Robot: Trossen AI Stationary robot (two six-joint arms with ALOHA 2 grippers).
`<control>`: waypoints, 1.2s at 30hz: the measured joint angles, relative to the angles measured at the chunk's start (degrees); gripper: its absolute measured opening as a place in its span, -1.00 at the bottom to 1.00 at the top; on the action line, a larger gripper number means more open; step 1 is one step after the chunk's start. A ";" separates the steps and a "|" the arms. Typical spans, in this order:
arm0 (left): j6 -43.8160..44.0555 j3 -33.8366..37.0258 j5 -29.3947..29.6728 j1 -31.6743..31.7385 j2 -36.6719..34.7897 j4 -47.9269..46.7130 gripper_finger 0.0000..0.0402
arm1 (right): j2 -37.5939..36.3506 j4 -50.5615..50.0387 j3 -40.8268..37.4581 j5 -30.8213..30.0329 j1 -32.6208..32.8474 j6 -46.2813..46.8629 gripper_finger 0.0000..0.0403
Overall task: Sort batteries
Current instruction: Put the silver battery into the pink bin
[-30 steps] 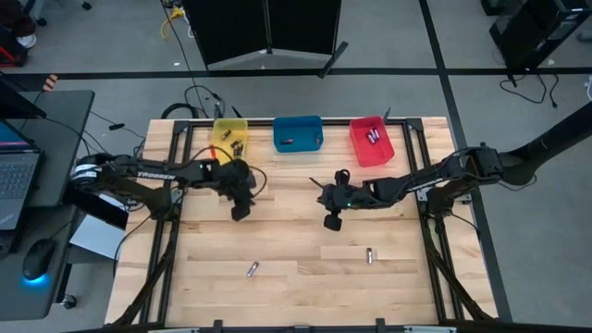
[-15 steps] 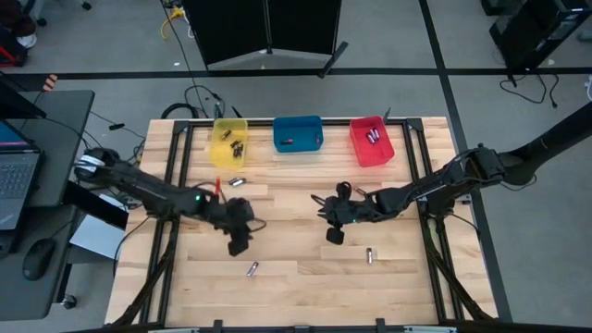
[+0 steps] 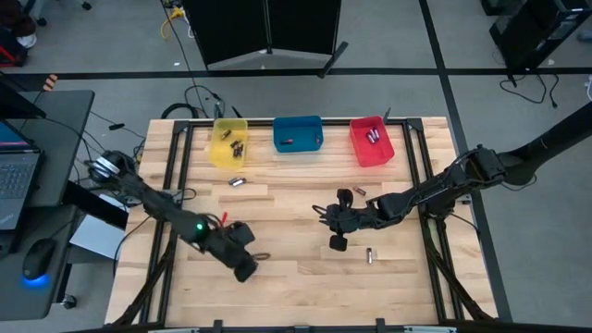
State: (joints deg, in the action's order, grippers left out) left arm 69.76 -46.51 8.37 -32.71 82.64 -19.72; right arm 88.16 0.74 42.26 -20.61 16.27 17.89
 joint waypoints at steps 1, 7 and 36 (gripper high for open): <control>-0.03 -1.06 0.13 -0.64 1.59 -0.05 -0.29 | 0.00 -0.12 0.00 -0.38 0.36 0.00 -0.68; 1.28 -10.61 2.22 -3.13 11.88 -13.12 -0.29 | 0.00 -0.37 0.00 -2.51 2.51 0.46 -0.68; -5.79 -16.58 2.87 -3.56 22.54 -17.35 -0.79 | 0.00 0.88 0.00 -5.22 6.67 3.14 -0.68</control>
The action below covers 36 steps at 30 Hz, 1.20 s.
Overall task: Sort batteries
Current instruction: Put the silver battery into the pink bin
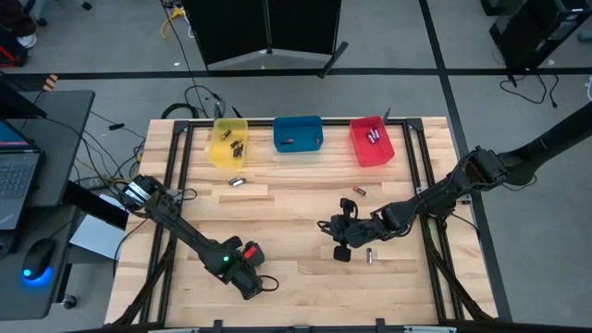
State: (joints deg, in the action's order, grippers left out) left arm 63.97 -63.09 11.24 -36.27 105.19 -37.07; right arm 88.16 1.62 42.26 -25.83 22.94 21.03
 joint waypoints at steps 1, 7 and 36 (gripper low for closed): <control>-0.94 0.00 -0.62 0.42 -0.02 0.07 -0.79 | 0.00 0.01 0.00 -0.80 0.15 -0.09 -0.69; -10.47 -0.04 -0.73 4.84 -0.58 0.20 -0.79 | 0.00 -0.16 0.00 -3.24 1.59 -0.56 -0.78; -54.54 6.85 -23.22 34.94 -3.27 58.88 -0.79 | 0.02 55.69 -24.98 -15.13 8.88 1.85 -0.92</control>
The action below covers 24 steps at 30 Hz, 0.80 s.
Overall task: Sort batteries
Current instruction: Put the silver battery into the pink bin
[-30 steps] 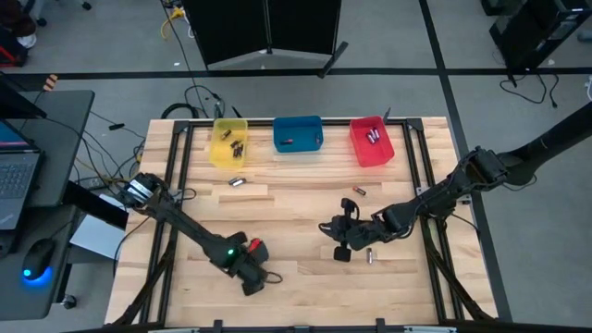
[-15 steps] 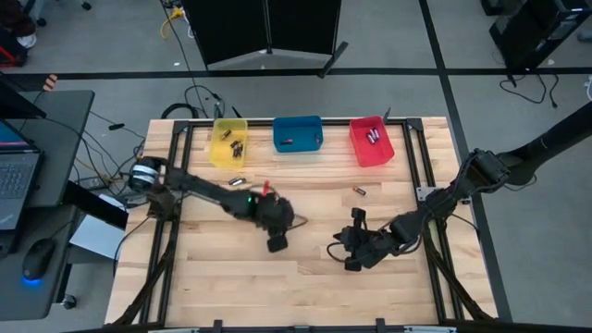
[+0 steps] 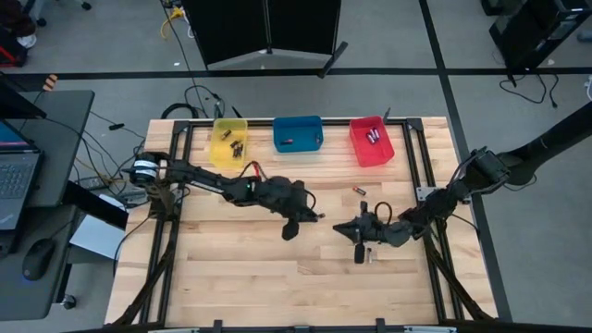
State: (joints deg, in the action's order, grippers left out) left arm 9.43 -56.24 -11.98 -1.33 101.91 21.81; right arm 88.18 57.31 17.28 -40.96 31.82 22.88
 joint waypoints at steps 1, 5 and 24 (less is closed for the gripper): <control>0.03 1.16 -0.72 0.28 -0.03 4.88 -0.79 | 0.00 2.11 -0.17 -0.28 -0.26 -1.41 -0.90; 2.31 4.54 -5.84 1.80 -0.03 19.58 -0.79 | 0.00 8.84 0.84 -0.47 -1.44 -9.80 -0.82; 1.51 6.00 -8.93 3.97 -0.09 31.18 -0.79 | -0.02 16.14 9.35 2.95 -8.74 -19.02 -0.26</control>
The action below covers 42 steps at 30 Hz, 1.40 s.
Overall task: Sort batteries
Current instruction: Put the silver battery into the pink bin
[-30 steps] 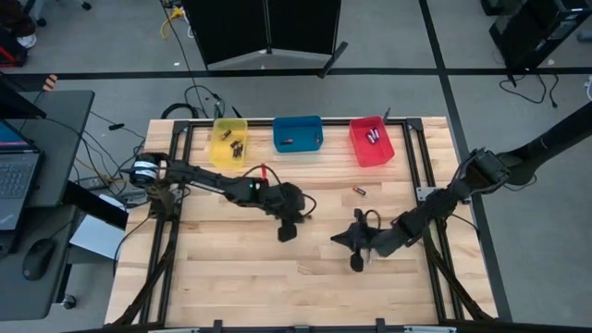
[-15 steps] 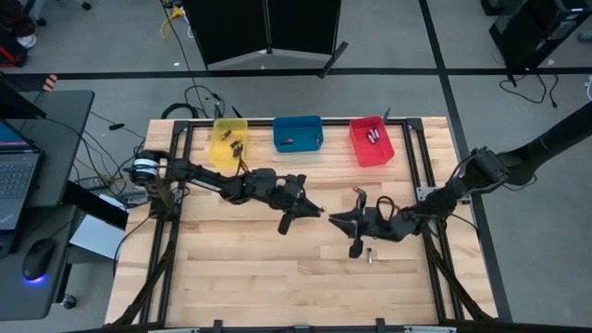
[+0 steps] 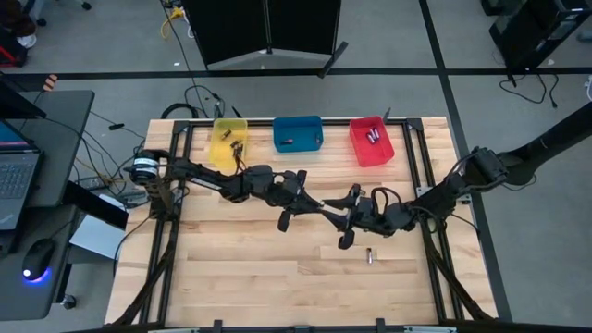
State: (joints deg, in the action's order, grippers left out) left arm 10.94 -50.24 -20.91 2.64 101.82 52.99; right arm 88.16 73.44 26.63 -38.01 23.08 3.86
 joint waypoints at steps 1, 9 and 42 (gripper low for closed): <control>0.00 0.00 -0.04 0.24 0.02 0.00 -0.79 | 0.00 -0.10 0.00 0.13 -0.34 0.30 -0.27; 0.00 -0.02 -1.34 2.13 0.02 -0.08 -0.79 | 0.00 -2.38 0.00 5.41 -4.40 3.62 -0.31; -17.69 -0.11 -3.17 19.90 -9.01 -24.11 -0.25 | -27.58 -64.19 4.29 11.20 -46.46 5.19 -0.69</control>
State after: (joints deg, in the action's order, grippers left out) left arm -6.75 -50.35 -24.08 22.54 92.81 28.88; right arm 60.58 9.25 30.92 -26.81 -23.38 9.05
